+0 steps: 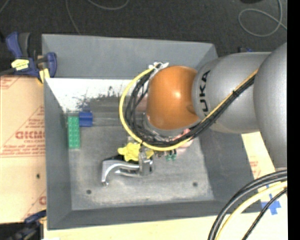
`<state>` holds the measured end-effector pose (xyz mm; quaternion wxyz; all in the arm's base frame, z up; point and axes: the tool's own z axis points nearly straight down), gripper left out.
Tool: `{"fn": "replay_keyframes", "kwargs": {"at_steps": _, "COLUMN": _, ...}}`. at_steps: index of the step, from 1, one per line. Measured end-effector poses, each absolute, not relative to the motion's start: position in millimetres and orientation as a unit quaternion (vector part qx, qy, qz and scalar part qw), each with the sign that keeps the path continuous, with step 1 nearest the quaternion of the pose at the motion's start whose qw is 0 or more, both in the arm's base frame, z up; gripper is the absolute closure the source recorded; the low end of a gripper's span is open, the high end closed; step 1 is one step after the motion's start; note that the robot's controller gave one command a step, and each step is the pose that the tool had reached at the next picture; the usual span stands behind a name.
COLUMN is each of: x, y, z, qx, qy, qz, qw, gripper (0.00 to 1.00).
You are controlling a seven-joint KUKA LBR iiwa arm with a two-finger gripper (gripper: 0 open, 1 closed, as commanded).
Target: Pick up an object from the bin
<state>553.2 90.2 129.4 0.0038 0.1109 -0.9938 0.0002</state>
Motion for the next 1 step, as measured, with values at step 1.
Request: {"fn": "replay_keyframes", "kwargs": {"at_steps": 1, "x": 552.1, "y": 80.9, "z": 174.4, "qx": 0.112, "qy": -0.994, "qz": 0.000, "qw": 0.000, "gripper": 1.00}}
